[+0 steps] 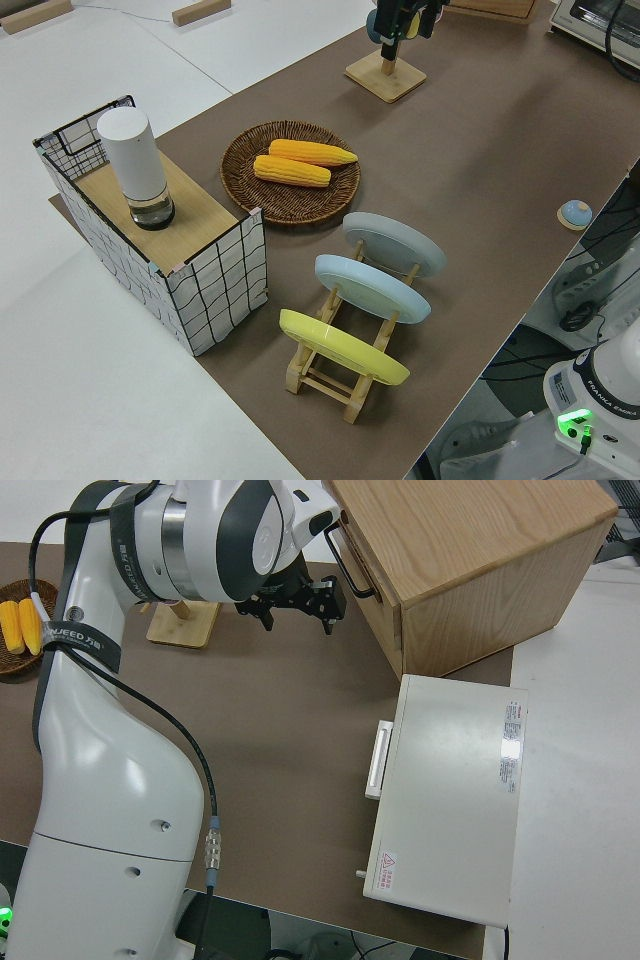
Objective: Slide drawer open with right arm
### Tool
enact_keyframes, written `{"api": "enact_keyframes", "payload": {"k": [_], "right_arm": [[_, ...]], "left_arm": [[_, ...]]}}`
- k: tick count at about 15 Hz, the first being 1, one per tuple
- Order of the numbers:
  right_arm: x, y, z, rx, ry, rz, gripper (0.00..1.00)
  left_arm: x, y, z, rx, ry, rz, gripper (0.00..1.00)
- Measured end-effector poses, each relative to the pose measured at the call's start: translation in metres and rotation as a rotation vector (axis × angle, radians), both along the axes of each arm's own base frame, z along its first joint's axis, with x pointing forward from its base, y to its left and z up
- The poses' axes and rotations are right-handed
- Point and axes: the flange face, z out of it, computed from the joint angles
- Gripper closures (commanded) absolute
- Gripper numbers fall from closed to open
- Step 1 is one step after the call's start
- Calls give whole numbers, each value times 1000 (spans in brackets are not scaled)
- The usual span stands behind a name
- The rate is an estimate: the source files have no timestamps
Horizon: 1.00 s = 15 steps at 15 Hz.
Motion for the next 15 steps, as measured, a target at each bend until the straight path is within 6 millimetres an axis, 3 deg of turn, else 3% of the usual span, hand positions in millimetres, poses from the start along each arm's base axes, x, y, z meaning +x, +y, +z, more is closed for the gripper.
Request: {"api": "enact_keyframes", "payload": {"k": [11,15], "right_arm": [[1,-5,9,-82,-19,4,15],[7,18,7,-243,-33,57,15]], "left_arm": [[0,0,0,0,0,0,7],[0,0,0,0,0,0,7]]}}
